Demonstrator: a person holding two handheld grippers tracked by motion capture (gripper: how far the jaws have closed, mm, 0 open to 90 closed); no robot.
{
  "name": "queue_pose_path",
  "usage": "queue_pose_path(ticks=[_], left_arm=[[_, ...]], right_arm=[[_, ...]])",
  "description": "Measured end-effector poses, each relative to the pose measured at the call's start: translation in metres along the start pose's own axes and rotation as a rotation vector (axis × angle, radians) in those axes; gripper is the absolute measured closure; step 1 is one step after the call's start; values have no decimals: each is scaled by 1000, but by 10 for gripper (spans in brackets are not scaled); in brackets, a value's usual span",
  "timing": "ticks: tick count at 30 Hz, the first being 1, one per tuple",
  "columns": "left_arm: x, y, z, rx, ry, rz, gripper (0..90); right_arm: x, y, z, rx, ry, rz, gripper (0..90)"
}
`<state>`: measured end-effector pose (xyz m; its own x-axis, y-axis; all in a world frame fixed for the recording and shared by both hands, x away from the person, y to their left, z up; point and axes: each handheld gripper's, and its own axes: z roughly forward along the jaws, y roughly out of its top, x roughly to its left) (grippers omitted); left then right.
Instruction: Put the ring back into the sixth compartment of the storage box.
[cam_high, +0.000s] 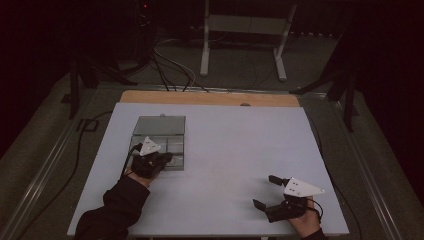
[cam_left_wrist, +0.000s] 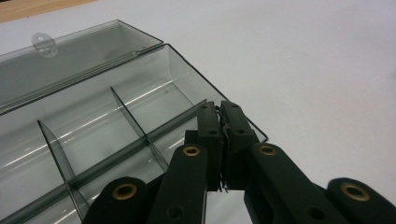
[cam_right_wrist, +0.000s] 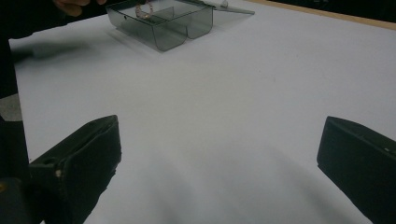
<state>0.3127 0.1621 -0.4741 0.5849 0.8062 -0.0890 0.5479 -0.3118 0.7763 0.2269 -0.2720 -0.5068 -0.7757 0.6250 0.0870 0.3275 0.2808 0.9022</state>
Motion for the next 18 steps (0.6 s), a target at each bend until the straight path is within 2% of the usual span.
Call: queue_pose_path(ticks=[2,4,10,16,18], left_arm=[[2,1,3,2,7,-10,896],[4,1,5,4,-5,-19,896],[3,3,14,23,-9,-20,895],[-1,3,24,56,-4,-19,894],[0,3,27,74,-8,-31,892]], right_arm=[[0,0,0,0,1,3,0],[0,0,0,-1,0,1,0],[0,0,0,0,1,1,0],[0,0,0,2,4,-1,0],[0,0,0,2,3,1,0]])
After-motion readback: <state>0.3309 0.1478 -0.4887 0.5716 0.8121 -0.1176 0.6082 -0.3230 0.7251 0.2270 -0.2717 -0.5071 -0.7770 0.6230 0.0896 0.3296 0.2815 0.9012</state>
